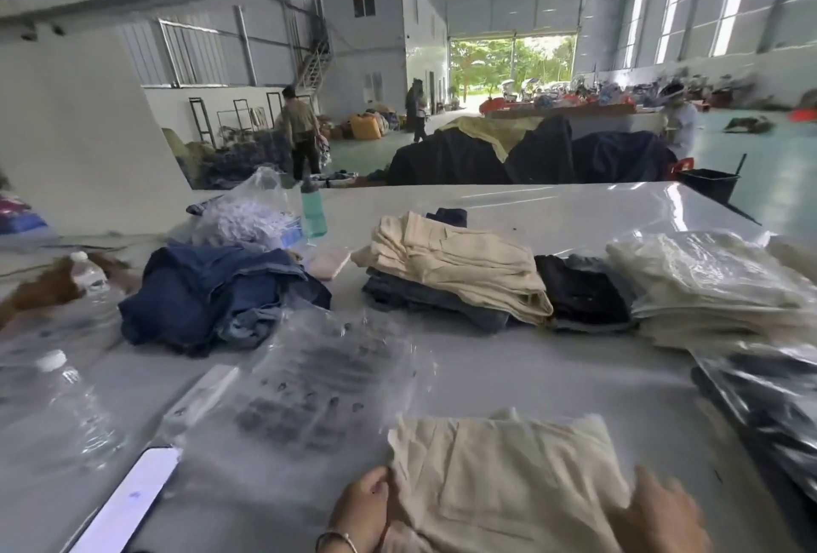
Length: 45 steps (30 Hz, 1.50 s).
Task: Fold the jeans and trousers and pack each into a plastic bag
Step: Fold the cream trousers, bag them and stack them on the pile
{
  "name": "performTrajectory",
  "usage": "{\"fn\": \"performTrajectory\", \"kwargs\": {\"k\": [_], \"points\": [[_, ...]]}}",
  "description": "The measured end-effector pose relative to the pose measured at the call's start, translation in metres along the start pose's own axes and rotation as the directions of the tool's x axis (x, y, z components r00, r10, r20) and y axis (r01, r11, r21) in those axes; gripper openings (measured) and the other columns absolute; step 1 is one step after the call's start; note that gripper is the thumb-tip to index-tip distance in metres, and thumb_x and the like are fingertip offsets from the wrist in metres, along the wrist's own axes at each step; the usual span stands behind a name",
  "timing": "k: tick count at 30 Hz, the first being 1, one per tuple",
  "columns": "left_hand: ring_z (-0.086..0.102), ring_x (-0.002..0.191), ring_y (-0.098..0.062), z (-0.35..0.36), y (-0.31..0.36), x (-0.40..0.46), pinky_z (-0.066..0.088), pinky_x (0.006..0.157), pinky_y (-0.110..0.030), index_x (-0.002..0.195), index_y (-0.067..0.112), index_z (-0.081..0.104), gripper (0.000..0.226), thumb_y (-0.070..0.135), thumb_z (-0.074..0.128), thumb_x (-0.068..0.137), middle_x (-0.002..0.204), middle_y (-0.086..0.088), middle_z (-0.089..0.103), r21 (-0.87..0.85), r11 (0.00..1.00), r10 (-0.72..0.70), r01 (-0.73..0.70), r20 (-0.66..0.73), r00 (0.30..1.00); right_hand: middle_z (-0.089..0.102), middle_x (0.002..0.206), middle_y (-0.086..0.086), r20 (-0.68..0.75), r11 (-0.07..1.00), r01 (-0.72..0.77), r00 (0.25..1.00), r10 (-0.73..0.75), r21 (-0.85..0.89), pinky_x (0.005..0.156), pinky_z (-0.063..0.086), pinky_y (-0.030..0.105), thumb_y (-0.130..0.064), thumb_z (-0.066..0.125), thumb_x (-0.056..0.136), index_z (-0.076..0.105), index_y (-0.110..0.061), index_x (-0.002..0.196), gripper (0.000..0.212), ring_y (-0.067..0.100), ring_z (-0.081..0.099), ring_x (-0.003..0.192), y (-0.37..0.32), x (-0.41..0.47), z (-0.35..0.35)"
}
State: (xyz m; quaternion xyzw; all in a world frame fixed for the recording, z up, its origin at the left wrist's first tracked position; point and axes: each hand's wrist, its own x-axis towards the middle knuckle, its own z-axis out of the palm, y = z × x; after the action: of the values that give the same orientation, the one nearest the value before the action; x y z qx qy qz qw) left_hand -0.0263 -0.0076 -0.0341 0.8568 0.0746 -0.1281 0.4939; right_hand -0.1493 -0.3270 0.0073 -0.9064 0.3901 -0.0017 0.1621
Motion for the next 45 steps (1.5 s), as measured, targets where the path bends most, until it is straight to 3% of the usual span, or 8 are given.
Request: {"fn": "performTrajectory", "kwargs": {"k": [5, 10, 17, 27, 31, 36, 41, 45], "points": [[0.068, 0.066, -0.027, 0.008, 0.002, -0.011, 0.047, 0.049, -0.028, 0.100, 0.009, 0.060, 0.030, 0.033, 0.069, 0.085, 0.085, -0.011, 0.068, -0.316, 0.929, -0.115, 0.195, 0.253, 0.961, 0.045, 0.141, 0.007, -0.011, 0.881, 0.461, 0.886, -0.463, 0.100, 0.106, 0.036, 0.036, -0.045, 0.071, 0.073, 0.044, -0.017, 0.140, 0.077, 0.029, 0.041, 0.131, -0.066, -0.059, 0.042], [0.050, 0.030, -0.017, -0.001, 0.027, -0.016, 0.031, 0.032, -0.013, 0.075, 0.003, 0.056, 0.017, 0.010, 0.061, 0.089, 0.051, -0.011, 0.055, -0.474, 0.843, -0.151, 0.256, 0.248, 0.957, 0.003, 0.160, -0.011, 0.181, 0.793, 0.606, 0.774, -0.607, 0.065, 0.115, 0.018, 0.025, -0.068, 0.049, 0.079, 0.003, -0.032, 0.153, 0.094, 0.006, 0.009, 0.146, -0.117, -0.084, 0.086], [0.062, 0.055, -0.017, -0.027, 0.065, -0.039, 0.043, 0.044, -0.020, 0.079, 0.011, 0.075, 0.013, 0.023, 0.074, 0.075, 0.071, -0.013, 0.067, -0.612, 0.780, 0.191, 0.129, 0.430, 0.883, 0.042, 0.145, -0.017, -0.259, 0.742, 0.583, 0.812, -0.522, 0.331, 0.098, 0.036, 0.017, -0.033, 0.055, 0.090, 0.033, -0.037, 0.146, 0.060, 0.005, 0.043, 0.130, -0.134, -0.075, 0.054], [0.061, 0.082, -0.007, 0.004, -0.006, -0.022, 0.045, 0.071, -0.017, 0.095, 0.034, 0.046, 0.045, 0.028, 0.081, 0.068, 0.087, 0.012, 0.061, 0.234, 0.967, 0.049, -0.102, 0.222, 0.974, 0.065, 0.074, 0.020, -0.167, 0.520, 0.236, 0.970, -0.177, 0.821, 0.068, 0.050, 0.054, -0.005, 0.057, 0.085, 0.059, -0.001, 0.077, 0.010, 0.021, 0.055, 0.068, -0.084, -0.020, -0.017], [0.065, 0.094, -0.025, 0.012, 0.002, -0.028, 0.048, 0.076, -0.029, 0.099, 0.019, 0.038, 0.051, 0.024, 0.079, 0.069, 0.091, -0.002, 0.064, 0.217, 0.975, 0.040, -0.048, 0.040, 0.998, 0.064, 0.074, -0.005, -0.176, 0.653, 0.288, 0.957, -0.233, 0.701, 0.069, 0.046, 0.034, -0.006, 0.063, 0.081, 0.071, -0.021, 0.102, 0.028, 0.022, 0.062, 0.081, -0.085, -0.025, -0.012], [0.050, 0.049, -0.022, 0.013, 0.041, -0.040, 0.036, 0.045, -0.021, 0.085, 0.008, 0.060, 0.016, 0.005, 0.064, 0.070, 0.063, -0.009, 0.051, -0.401, 0.810, -0.236, 0.428, 0.445, 0.864, 0.061, 0.123, -0.013, -0.081, 0.772, 0.554, 0.825, -0.560, 0.310, 0.084, 0.043, 0.020, -0.003, 0.047, 0.072, 0.050, -0.042, 0.132, 0.072, 0.012, 0.059, 0.106, -0.091, -0.043, -0.012], [0.062, 0.050, -0.023, 0.021, 0.068, -0.057, 0.048, 0.045, -0.022, 0.080, 0.005, 0.066, 0.012, -0.002, 0.057, 0.079, 0.068, -0.014, 0.065, -0.561, 0.717, -0.089, 0.413, 0.514, 0.853, 0.049, 0.127, -0.016, 0.058, 0.654, 0.755, 0.656, -0.753, -0.046, 0.088, 0.042, 0.031, -0.026, 0.043, 0.077, 0.044, -0.039, 0.131, 0.055, 0.019, 0.051, 0.120, -0.098, -0.064, 0.010], [0.057, 0.059, -0.021, 0.020, 0.066, -0.066, 0.042, 0.050, -0.023, 0.089, 0.010, 0.062, 0.014, 0.002, 0.064, 0.078, 0.075, -0.011, 0.058, -0.611, 0.677, -0.074, 0.410, 0.497, 0.864, 0.067, 0.113, -0.011, -0.226, 0.686, 0.728, 0.671, -0.706, 0.016, 0.093, 0.046, 0.035, -0.023, 0.069, 0.076, 0.069, -0.035, 0.112, 0.038, 0.026, 0.053, 0.122, -0.089, -0.062, 0.005]]}}
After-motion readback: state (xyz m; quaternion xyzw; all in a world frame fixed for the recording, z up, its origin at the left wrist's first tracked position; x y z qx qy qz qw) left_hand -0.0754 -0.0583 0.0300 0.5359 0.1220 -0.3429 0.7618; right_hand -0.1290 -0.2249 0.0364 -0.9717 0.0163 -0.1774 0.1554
